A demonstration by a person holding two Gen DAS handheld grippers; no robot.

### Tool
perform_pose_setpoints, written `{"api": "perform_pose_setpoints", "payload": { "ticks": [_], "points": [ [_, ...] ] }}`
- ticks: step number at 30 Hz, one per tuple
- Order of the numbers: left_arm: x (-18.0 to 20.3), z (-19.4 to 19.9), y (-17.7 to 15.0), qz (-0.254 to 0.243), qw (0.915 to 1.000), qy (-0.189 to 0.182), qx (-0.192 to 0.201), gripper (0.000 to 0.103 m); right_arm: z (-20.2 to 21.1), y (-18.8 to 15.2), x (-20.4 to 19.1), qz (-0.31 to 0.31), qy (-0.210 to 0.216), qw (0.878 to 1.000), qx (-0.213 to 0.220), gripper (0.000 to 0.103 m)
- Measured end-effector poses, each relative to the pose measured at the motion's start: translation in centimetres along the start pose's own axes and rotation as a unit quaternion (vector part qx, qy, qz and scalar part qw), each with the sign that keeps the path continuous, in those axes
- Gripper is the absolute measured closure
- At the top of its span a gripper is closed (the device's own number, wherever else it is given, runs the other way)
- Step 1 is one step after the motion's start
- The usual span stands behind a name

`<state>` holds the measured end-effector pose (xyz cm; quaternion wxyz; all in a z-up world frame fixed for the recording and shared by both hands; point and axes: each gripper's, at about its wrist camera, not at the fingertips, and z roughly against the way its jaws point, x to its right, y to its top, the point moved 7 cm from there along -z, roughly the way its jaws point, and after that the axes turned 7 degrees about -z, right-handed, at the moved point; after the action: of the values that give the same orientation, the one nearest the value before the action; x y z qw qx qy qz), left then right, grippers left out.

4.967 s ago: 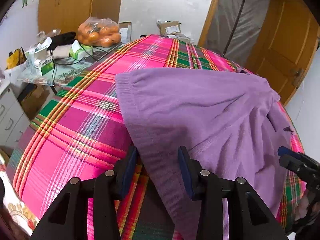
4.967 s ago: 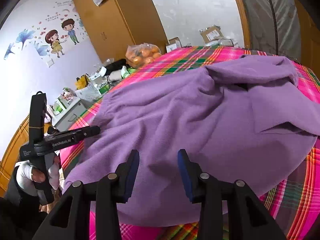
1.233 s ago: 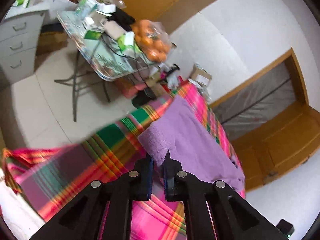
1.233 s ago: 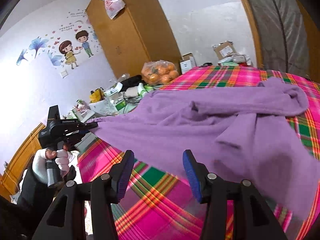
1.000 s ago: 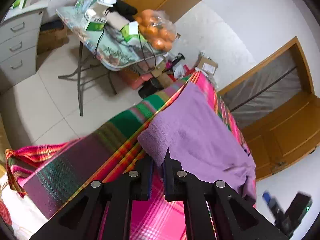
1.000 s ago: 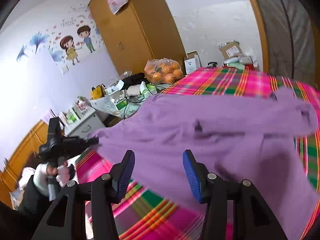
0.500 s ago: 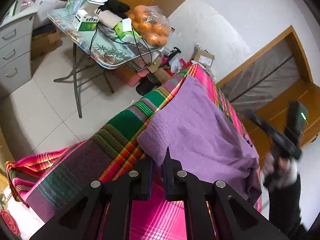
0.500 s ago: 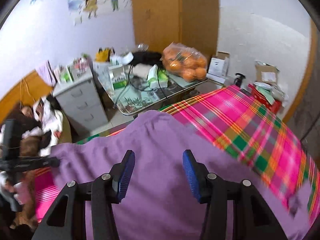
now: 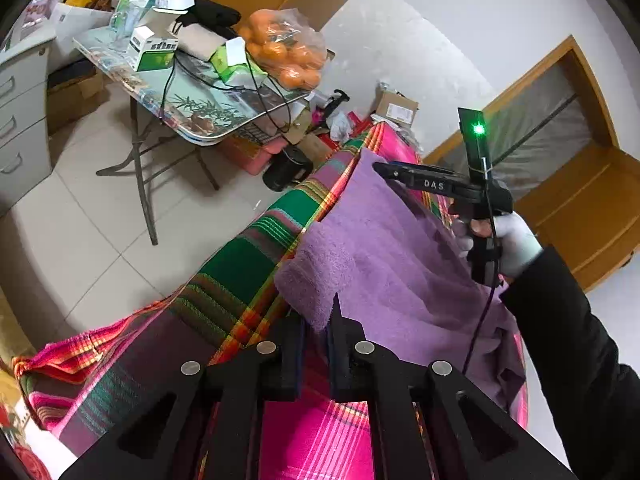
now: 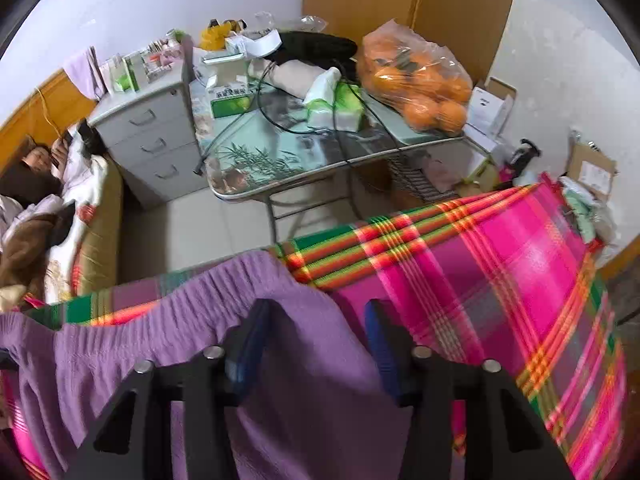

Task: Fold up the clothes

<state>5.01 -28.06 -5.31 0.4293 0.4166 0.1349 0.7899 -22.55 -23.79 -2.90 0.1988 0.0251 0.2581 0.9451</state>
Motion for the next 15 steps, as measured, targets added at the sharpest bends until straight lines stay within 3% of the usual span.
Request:
{"api": "perform_pose_setpoints", "payload": {
  "ticks": [1,3,10,13,15],
  "points": [
    [0.0,0.1,0.2,-0.001,1.0,-0.003,0.002,0.094,0.0,0.0,-0.2,0.005,-0.006,1.0,-0.004,0.099],
    [-0.1,0.3,0.6,-0.005,0.9999,-0.005,0.008,0.094,0.7,0.3,-0.3,0.021,-0.028,0.999,0.001,0.099],
    [-0.6,1.4,3.3,-0.018,0.9989,0.004,0.044,0.098,5.9,5.4,2.6,-0.029,-0.093,0.99,0.101,0.099],
    [-2.4,1.7,4.4,-0.014,0.9975,0.042,0.055,0.103,6.0,7.0,3.5,-0.034,-0.116,0.987,0.107,0.099],
    [-3.5,1.9,5.0,-0.003,0.9971,0.047,0.06,0.103,4.7,7.3,3.7,-0.037,-0.115,0.988,0.096,0.099]
  ]
}}
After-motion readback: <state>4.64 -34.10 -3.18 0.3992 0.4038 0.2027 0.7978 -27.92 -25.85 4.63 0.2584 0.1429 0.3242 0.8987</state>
